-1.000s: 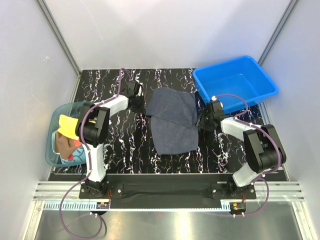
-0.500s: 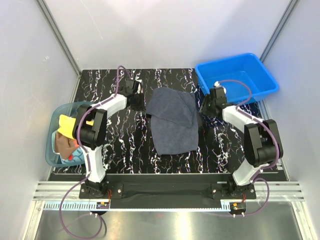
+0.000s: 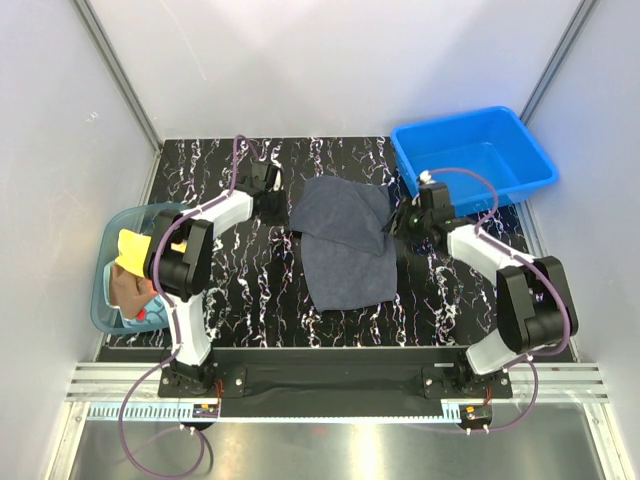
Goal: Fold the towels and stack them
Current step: Flatten out the crumpled towel
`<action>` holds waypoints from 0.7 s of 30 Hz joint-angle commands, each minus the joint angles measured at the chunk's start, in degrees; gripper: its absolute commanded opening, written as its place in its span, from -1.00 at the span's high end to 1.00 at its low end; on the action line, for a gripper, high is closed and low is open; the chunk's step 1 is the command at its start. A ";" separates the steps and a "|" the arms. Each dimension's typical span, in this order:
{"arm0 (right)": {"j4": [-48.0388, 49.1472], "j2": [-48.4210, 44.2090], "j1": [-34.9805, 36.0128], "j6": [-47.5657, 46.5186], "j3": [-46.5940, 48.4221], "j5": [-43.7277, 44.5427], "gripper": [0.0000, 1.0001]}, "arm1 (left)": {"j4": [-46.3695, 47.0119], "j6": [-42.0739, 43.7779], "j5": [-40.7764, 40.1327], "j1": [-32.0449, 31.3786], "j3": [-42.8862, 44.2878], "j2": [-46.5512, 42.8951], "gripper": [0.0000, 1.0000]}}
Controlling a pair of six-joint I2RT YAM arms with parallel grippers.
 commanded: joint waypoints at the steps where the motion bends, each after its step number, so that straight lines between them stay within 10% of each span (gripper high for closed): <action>1: 5.15 0.67 1.87 1.90 -3.37 -3.36 0.03 | 1.13 -1.17 -1.23 -0.13 -0.35 -3.15 1.00; 21: 18.96 9.99 2.22 -2.23 -7.07 -6.26 0.20 | 1.83 -3.01 3.69 0.31 0.01 -0.87 0.99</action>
